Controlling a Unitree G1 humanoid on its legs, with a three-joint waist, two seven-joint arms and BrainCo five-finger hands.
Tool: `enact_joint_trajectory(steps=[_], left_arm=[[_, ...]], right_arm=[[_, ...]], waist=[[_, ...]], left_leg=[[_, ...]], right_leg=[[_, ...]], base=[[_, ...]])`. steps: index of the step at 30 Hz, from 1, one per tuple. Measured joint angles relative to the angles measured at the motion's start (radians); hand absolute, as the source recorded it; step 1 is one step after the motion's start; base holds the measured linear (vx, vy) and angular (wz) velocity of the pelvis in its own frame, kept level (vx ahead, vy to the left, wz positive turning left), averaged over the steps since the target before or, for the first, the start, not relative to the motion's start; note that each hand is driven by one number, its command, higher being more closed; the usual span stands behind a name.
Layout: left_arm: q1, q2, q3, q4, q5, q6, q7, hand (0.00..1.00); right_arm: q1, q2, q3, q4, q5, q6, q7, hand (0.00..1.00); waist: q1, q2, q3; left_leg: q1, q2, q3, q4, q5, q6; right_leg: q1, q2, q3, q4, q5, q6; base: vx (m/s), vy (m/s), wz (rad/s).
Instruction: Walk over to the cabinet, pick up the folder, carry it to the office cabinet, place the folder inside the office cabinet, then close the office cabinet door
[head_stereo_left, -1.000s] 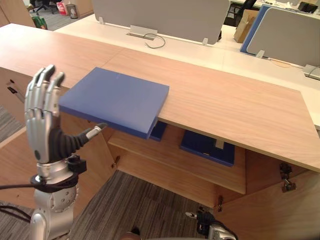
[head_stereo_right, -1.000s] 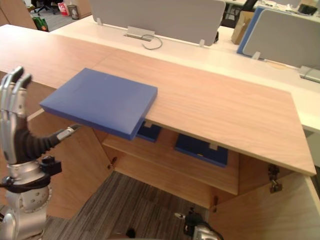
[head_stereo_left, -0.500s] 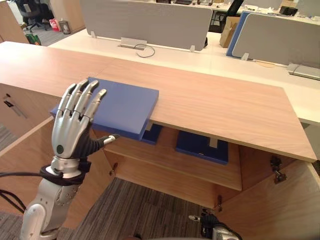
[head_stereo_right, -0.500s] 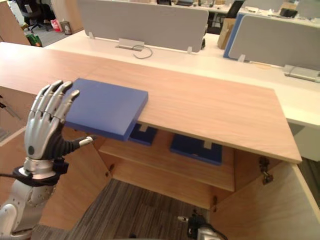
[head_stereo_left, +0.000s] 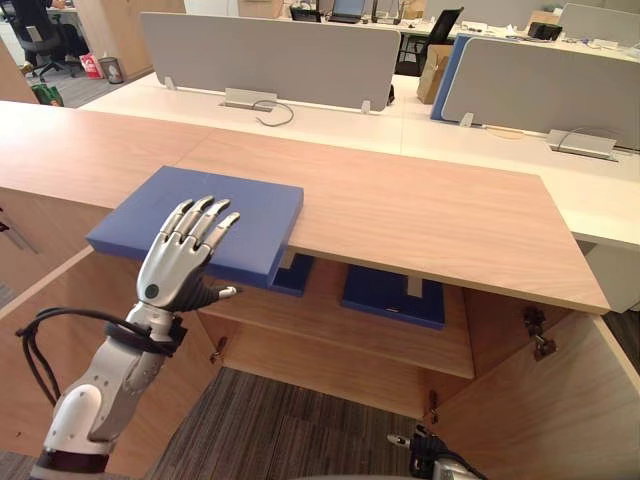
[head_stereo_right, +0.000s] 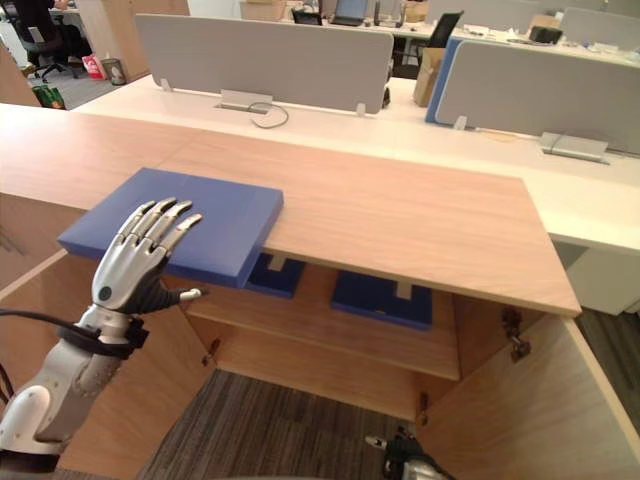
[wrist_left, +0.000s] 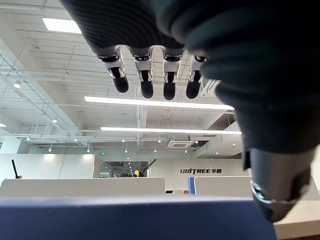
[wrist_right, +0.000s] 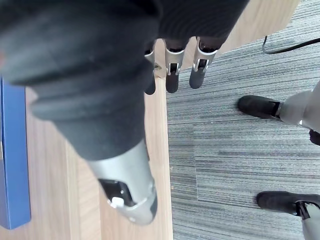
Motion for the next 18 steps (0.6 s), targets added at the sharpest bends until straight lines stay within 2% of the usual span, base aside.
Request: enact_joint_trajectory(steps=[5,18], left_arm=[[-0.017,0.033,-0.019,0.116,0.0,0.01,-0.015,0.0],[-0.082,0.039,-0.019,0.267,0.009,0.043,-0.032,0.0]], right_arm=[[0.0,-0.002,-0.001,-0.006,0.0,0.0,0.0,0.0],[0.003,-0.014,-0.004,-0.05,-0.002,0.001,0.0,0.0]], waist=[[-0.018,0.001,-0.005],[-0.046,0.008,-0.003]], left_leg=[[0.02,0.0,0.008,-0.013,0.001,0.002],[0.04,-0.005,0.02,-0.037,0.005,0.005]], right_leg=[[0.007,0.001,0.006,-0.008,0.005,-0.005],[0.014,0.0,0.015,-0.025,0.014,-0.007]], base=[[0.01,0.021,-0.05],[0.01,0.012,-0.02]])
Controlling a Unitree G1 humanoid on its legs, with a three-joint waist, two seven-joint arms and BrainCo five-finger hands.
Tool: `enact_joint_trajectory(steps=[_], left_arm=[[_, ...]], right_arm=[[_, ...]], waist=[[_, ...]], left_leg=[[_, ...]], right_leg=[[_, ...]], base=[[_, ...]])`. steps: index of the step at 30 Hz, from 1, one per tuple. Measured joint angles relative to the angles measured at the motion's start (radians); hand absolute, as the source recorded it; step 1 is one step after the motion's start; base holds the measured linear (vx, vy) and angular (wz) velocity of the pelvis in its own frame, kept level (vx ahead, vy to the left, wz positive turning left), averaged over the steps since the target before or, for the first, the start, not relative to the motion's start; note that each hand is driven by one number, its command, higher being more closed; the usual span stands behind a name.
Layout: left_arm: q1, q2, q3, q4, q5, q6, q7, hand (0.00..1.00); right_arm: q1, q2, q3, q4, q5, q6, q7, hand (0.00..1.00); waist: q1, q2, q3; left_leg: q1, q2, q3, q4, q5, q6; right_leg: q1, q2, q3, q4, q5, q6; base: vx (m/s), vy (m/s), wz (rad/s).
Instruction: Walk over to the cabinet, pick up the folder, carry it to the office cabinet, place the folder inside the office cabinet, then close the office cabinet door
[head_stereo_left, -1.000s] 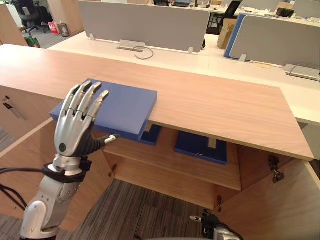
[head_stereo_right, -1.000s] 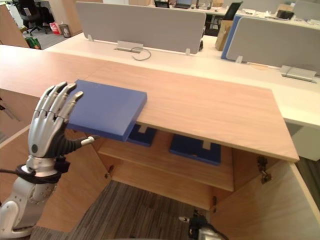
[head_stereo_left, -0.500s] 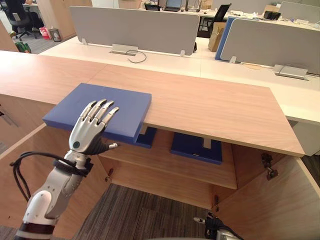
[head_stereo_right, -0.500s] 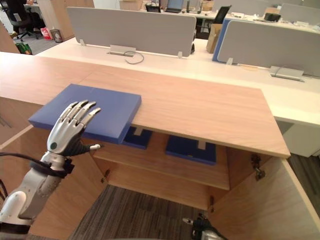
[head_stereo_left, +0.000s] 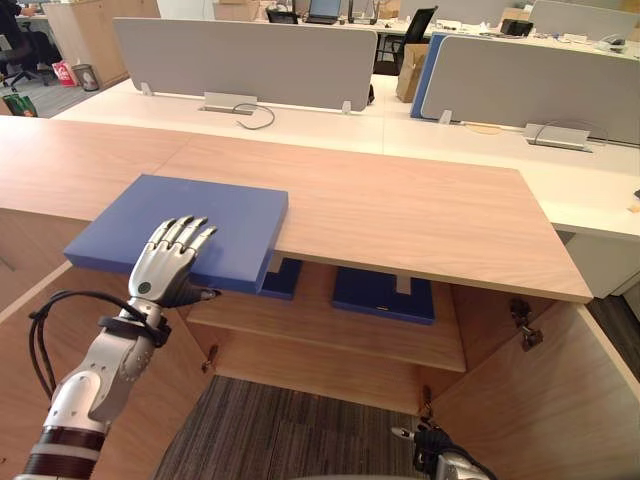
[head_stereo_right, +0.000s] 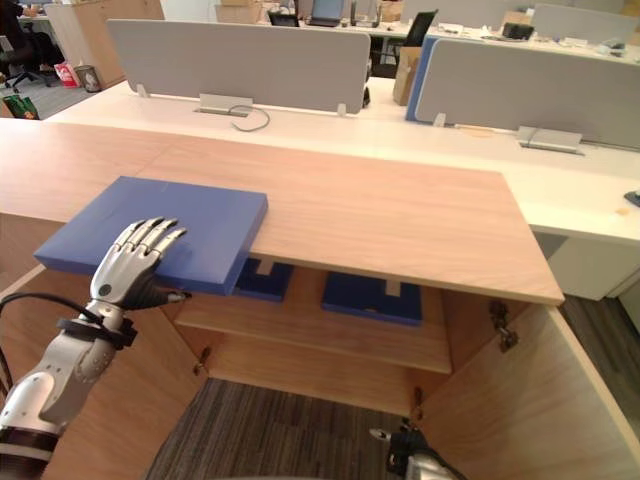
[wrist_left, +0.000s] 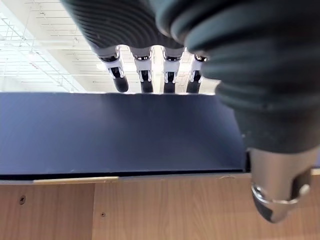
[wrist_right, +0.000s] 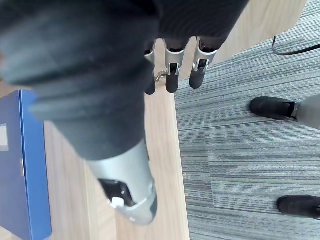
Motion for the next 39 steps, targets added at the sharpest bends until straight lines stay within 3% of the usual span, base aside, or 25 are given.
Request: enact_joint_trajectory(steps=[8,9,22,29,32,34,35,39], left_arm=[[-0.005,0.004,0.0,0.067,0.032,0.011,-0.005,0.0],[-0.006,0.007,0.0,0.074,0.034,0.011,-0.005,1.0],[-0.053,0.017,0.005,0.107,0.07,0.018,0.02,1.0],[-0.049,-0.011,0.025,0.037,0.035,0.023,0.013,1.0],[-0.002,-0.121,0.066,-0.112,-0.046,0.028,-0.01,1.0],[0.05,-0.245,0.103,-0.243,-0.164,0.007,-0.011,1.0],[0.061,-0.272,0.111,-0.269,-0.201,0.002,-0.011,1.0],[0.137,-0.415,0.231,-0.436,-0.44,-0.013,-0.03,1.0]], right_arm=[[0.003,0.0,0.001,-0.02,0.001,0.0,0.001,0.0],[0.003,0.0,0.001,-0.022,0.001,0.0,0.001,0.0],[0.003,-0.003,0.003,-0.03,0.001,0.0,0.001,0.0],[0.007,-0.002,-0.013,-0.03,0.001,0.001,0.001,0.0],[0.021,0.0,-0.034,-0.03,0.02,0.002,0.001,0.0],[0.029,0.005,-0.014,-0.038,0.128,0.003,0.005,0.0],[0.035,0.007,0.007,-0.058,0.154,0.004,0.004,0.0],[0.126,0.007,0.174,-0.46,0.205,-0.003,0.033,0.0]], waist=[[-0.015,0.011,0.002],[-0.019,0.01,0.002],[-0.029,0.023,0.005],[-0.032,0.024,0.006],[-0.028,0.025,0.007],[-0.023,0.023,0.006],[-0.022,0.023,0.006],[-0.027,0.031,0.009]], left_leg=[[0.018,0.0,0.02,-0.014,0.001,0.002],[0.018,0.0,0.02,-0.015,0.001,0.002],[0.033,0.001,0.025,-0.026,0.004,0.004],[0.033,0.0,0.025,-0.03,0.004,0.004],[0.025,0.0,0.025,-0.03,0.004,0.004],[0.011,0.0,0.025,-0.028,0.004,0.004],[0.01,0.0,0.025,-0.027,0.004,0.004],[0.014,0.004,0.035,-0.026,0.004,0.004]], right_leg=[[0.0,0.0,0.019,-0.005,0.002,0.004],[0.0,0.0,0.019,-0.005,0.002,0.004],[0.007,0.0,0.025,-0.005,0.003,0.005],[0.005,0.0,0.025,-0.006,0.003,0.005],[0.003,-0.002,0.025,-0.001,0.003,0.006],[-0.012,-0.002,0.026,0.0,0.003,0.006],[-0.015,-0.002,0.027,0.0,0.003,0.006],[-0.017,0.002,0.039,0.001,0.003,0.006]], base=[[0.0,0.016,-0.07],[0.03,0.017,-0.01],[0.0,0.006,-0.01],[0.0,0.0,0.0],[0.0,0.0,0.0],[0.0,0.0,0.0],[0.0,0.0,0.0],[0.02,0.001,-0.08]])
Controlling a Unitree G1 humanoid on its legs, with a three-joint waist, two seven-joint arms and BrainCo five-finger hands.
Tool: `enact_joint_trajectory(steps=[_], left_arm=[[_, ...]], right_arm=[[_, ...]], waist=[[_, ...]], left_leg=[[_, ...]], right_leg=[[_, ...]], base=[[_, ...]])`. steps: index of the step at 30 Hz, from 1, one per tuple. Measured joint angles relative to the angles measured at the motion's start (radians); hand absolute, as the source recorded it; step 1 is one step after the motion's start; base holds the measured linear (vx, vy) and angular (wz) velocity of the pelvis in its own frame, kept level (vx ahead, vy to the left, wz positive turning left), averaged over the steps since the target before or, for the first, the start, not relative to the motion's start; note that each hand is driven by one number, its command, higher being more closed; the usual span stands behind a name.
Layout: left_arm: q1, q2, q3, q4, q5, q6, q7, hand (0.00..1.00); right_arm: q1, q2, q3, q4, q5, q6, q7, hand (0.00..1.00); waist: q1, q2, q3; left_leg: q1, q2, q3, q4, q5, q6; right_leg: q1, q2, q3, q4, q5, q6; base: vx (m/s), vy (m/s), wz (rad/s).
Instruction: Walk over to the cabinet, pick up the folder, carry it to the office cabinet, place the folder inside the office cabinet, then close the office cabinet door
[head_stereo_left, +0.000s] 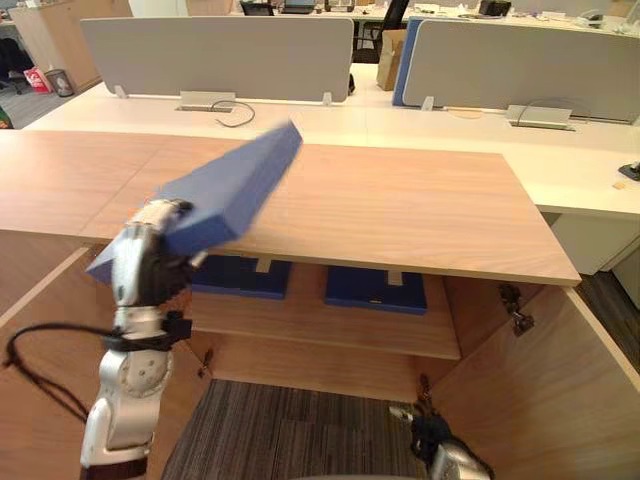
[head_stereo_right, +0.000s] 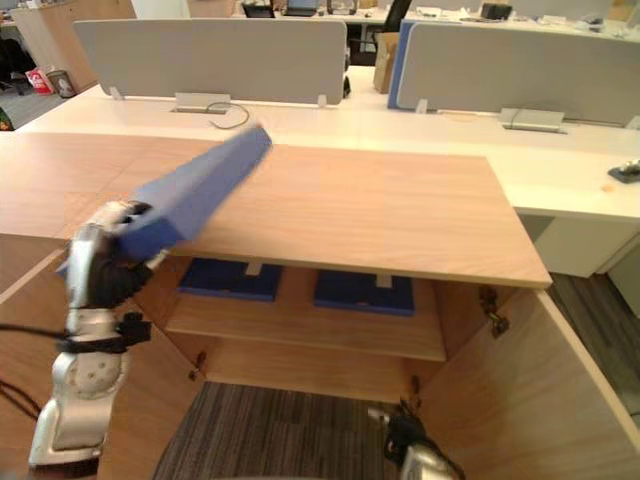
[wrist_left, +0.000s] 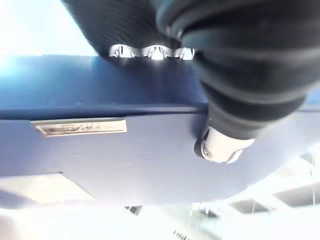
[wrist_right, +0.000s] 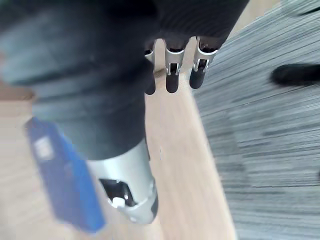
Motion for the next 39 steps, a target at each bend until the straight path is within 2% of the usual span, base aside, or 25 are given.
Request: enact_joint_trajectory(steps=[2,3,4,5,7,13,17,19,22,26,29,32,35,37,39], left_arm=[[0.072,-0.065,0.072,-0.099,-0.183,-0.01,-0.021,1.0],[0.09,-0.078,0.09,-0.118,-0.229,-0.015,-0.029,1.0],[0.134,-0.108,0.137,-0.154,-0.341,-0.025,-0.06,1.0],[0.142,-0.115,0.146,-0.159,-0.362,-0.026,-0.066,1.0],[0.206,-0.178,0.226,-0.215,-0.538,-0.03,-0.127,1.0],[0.252,-0.241,0.304,-0.321,-0.737,-0.047,-0.188,1.0],[0.252,-0.273,0.313,-0.342,-0.802,-0.049,-0.193,1.0],[0.253,-0.303,0.309,-0.342,-0.806,-0.048,-0.192,1.0],[0.253,-0.316,0.275,-0.342,-0.845,-0.048,-0.195,1.0],[0.245,-0.31,0.212,-0.342,-0.851,-0.048,-0.224,1.0],[0.217,-0.288,0.167,-0.342,-0.885,-0.048,-0.267,1.0],[0.162,-0.223,0.114,-0.342,-0.919,-0.048,-0.312,1.0],[0.13,-0.168,0.089,-0.341,-0.96,-0.048,-0.337,1.0],[0.123,-0.115,0.067,-0.341,-0.995,-0.048,-0.35,1.0],[0.123,-0.076,0.046,-0.341,-1.003,-0.047,-0.365,1.0]], right_arm=[[0.06,-0.004,0.028,-0.272,0.038,-0.038,0.043,0.0],[0.071,-0.004,0.028,-0.323,0.048,-0.045,0.054,0.0],[0.097,-0.004,0.027,-0.424,0.09,-0.061,0.081,0.0],[0.103,-0.003,0.027,-0.44,0.098,-0.066,0.087,0.0],[0.171,0.029,-0.002,-0.596,0.12,-0.084,0.115,0.0],[0.2,0.127,-0.131,-0.775,0.111,-0.115,0.039,0.0],[0.201,0.13,-0.149,-0.924,0.098,-0.14,-0.048,0.0],[0.201,0.131,-0.163,-1.017,0.048,-0.158,-0.102,0.0],[0.197,0.131,-0.155,-1.111,-0.033,-0.168,-0.141,0.0],[0.152,0.13,-0.09,-1.158,-0.045,-0.187,-0.148,0.0],[0.075,0.127,-0.02,-1.16,-0.023,-0.189,-0.118,0.0],[-0.058,0.089,0.068,-1.155,0.044,-0.193,-0.083,0.0],[-0.196,0.007,0.134,-1.085,0.214,-0.193,-0.038,0.0],[-0.306,-0.106,0.196,-0.998,0.352,-0.178,0.0,0.0],[-0.386,-0.186,0.249,-0.939,0.434,-0.154,0.027,0.0]], waist=[[-0.004,-0.001,0.001],[-0.005,-0.002,0.001],[-0.005,-0.004,0.002],[-0.005,-0.004,0.002],[-0.004,-0.004,0.003],[-0.017,-0.002,0.005],[-0.022,0.0,0.007],[-0.024,0.004,0.01],[-0.026,0.01,0.021],[-0.029,0.021,0.03],[-0.03,0.026,0.036],[-0.026,0.026,0.047],[-0.023,0.025,0.048],[-0.021,0.025,0.048],[-0.017,0.024,0.048]], left_leg=[[0.001,0.0,0.003,0.0,-0.001,0.001],[0.001,0.0,0.003,0.0,-0.001,0.001],[0.001,0.0,0.003,0.0,-0.001,0.001],[0.001,0.0,0.003,0.0,-0.002,0.001],[0.001,0.0,0.004,-0.001,-0.002,0.002],[0.001,0.002,0.017,-0.002,-0.004,0.001],[0.005,0.01,0.036,-0.001,-0.009,0.0],[0.016,0.013,0.046,-0.001,-0.013,-0.003],[0.019,0.013,0.054,0.0,-0.015,-0.004],[0.021,0.016,0.064,0.009,-0.021,-0.007],[0.021,0.018,0.069,0.018,-0.025,-0.008],[0.022,0.018,0.07,0.021,-0.025,-0.008],[0.035,0.017,0.08,0.018,-0.027,-0.006],[0.036,0.015,0.083,0.019,-0.028,-0.003],[0.037,0.014,0.083,0.019,-0.029,-0.003]], right_leg=[[0.0,0.0,0.002,0.0,0.0,0.0],[0.0,0.0,0.002,0.0,0.0,0.0],[0.0,-0.001,0.002,0.0,0.0,0.0],[0.0,-0.001,0.002,0.0,0.0,0.0],[-0.001,-0.001,0.002,0.0,-0.001,0.0],[-0.006,0.0,0.014,0.0,0.0,0.0],[-0.01,0.005,0.032,0.0,0.0,0.001],[-0.008,0.009,0.043,0.0,0.0,0.001],[-0.01,0.013,0.053,0.0,0.0,0.001],[-0.011,0.016,0.063,0.0,0.001,0.0],[-0.01,0.018,0.068,0.0,0.002,-0.002],[-0.008,0.019,0.071,0.0,0.005,-0.002],[-0.002,0.018,0.08,0.0,0.006,-0.001],[-0.001,0.016,0.082,0.0,0.008,0.001],[0.0,0.015,0.082,0.0,0.009,0.002]], base=[[0.01,0.007,-0.02],[0.0,0.0,0.0],[0.0,0.0,0.0],[0.0,0.0,0.0],[0.0,0.0,0.0],[0.02,0.009,-0.05],[0.02,0.003,-0.14],[0.05,0.006,-0.16],[0.03,0.007,-0.09],[0.01,0.006,-0.08],[0.0,0.005,-0.07],[0.0,0.005,-0.01],[0.0,0.024,-0.09],[0.0,0.029,-0.05],[0.0,0.0,0.0]])
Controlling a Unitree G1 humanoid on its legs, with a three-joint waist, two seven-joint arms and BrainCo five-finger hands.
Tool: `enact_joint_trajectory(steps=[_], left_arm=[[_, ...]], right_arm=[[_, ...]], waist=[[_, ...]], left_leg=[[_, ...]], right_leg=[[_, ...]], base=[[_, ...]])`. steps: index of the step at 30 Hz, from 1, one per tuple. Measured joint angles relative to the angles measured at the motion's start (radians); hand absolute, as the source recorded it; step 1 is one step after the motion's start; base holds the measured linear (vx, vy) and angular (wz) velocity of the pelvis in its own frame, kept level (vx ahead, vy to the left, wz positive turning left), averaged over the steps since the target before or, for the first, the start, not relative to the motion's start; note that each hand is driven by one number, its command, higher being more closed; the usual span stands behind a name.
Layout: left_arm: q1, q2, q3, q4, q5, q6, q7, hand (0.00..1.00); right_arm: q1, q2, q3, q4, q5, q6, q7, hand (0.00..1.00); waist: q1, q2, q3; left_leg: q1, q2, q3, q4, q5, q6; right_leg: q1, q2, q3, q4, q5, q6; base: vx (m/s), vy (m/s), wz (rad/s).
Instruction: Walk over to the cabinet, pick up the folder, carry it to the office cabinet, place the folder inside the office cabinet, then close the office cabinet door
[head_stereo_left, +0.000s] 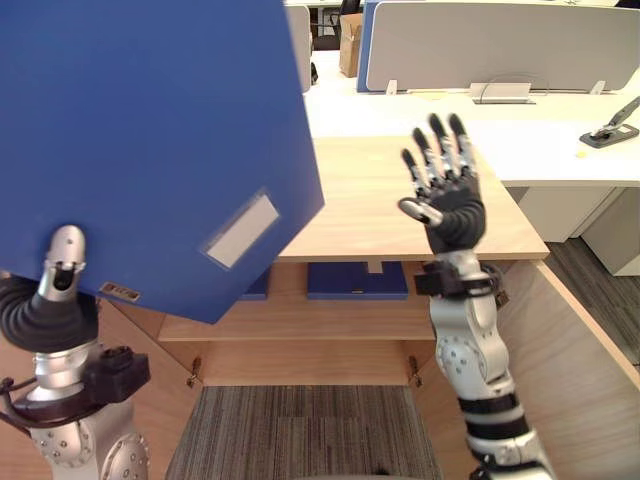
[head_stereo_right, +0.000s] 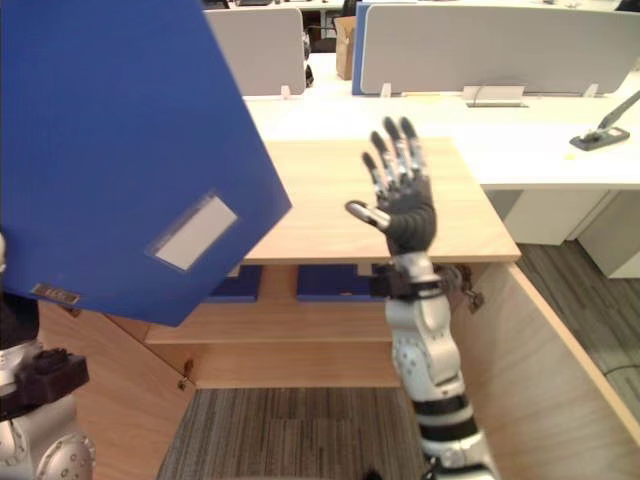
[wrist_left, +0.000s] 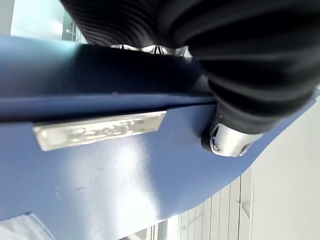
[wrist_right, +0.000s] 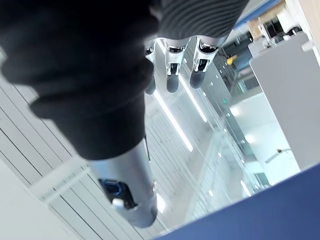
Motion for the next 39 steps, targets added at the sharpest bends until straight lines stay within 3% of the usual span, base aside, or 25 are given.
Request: enact_joint_trajectory(steps=[5,10,21,22,28,33,34,39], left_arm=[[0.001,0.096,-0.059,0.0,-0.051,0.001,-0.038,1.0],[0.002,0.147,-0.069,0.004,-0.105,0.0,-0.037,1.0],[0.003,0.208,-0.084,0.013,-0.111,-0.026,-0.007,1.0],[0.003,0.216,-0.091,0.013,-0.111,-0.034,-0.006,1.0],[0.023,0.244,-0.099,0.014,-0.141,-0.064,-0.004,1.0],[0.024,0.255,-0.117,0.029,-0.155,-0.09,-0.005,1.0],[0.024,0.256,-0.126,0.034,-0.162,-0.095,-0.005,0.0],[0.025,0.315,-0.197,0.114,-0.24,-0.103,-0.086,0.0]], right_arm=[[-0.223,-0.179,0.191,0.138,0.21,0.046,0.054,0.0],[-0.32,-0.24,0.327,0.157,0.353,0.074,0.107,0.0],[-0.451,-0.393,0.501,0.192,0.451,0.092,0.151,0.0],[-0.456,-0.411,0.508,0.189,0.458,0.092,0.167,1.0],[-0.515,-0.532,0.581,0.136,0.464,0.09,0.241,1.0],[-0.514,-0.562,0.581,0.109,0.463,0.088,0.265,1.0],[-0.512,-0.564,0.581,0.109,0.462,0.088,0.265,1.0],[-0.433,-0.568,0.581,0.112,0.481,0.089,0.265,1.0]], waist=[[0.018,-0.005,0.003],[0.026,-0.024,0.011],[0.04,-0.041,0.002],[0.041,-0.045,-0.001],[0.042,-0.063,-0.019],[0.044,-0.066,-0.03],[0.044,-0.066,-0.033],[0.048,-0.064,-0.049]], left_leg=[[0.011,0.001,-0.001,-0.003,0.0,0.0],[0.014,-0.002,-0.007,-0.004,0.0,0.001],[0.011,-0.002,-0.014,-0.004,0.001,0.0],[0.008,-0.002,-0.016,-0.004,0.001,0.0],[-0.003,-0.002,-0.03,-0.002,0.004,-0.001],[-0.003,-0.003,-0.03,-0.002,0.006,-0.002],[-0.003,-0.003,-0.03,-0.002,0.006,-0.003],[-0.005,-0.001,-0.029,-0.002,0.007,-0.004]], right_leg=[[0.009,0.001,0.0,0.0,0.0,0.0],[0.017,-0.002,-0.003,0.0,0.0,0.0],[0.017,-0.002,-0.008,0.0,0.0,0.0],[0.016,-0.002,-0.01,0.0,0.0,0.001],[0.011,-0.003,-0.022,0.0,0.0,0.001],[0.012,-0.004,-0.022,0.0,0.0,0.001],[0.012,-0.004,-0.021,0.0,0.0,0.001],[0.009,-0.003,-0.021,0.0,0.0,0.001]], base=[[0.0,0.0,0.0],[0.0,0.009,0.02],[0.0,0.004,0.01],[0.0,0.013,0.04],[0.01,0.008,0.07],[0.0,0.003,0.01],[0.0,0.0,0.0],[0.0,0.0,0.0]])
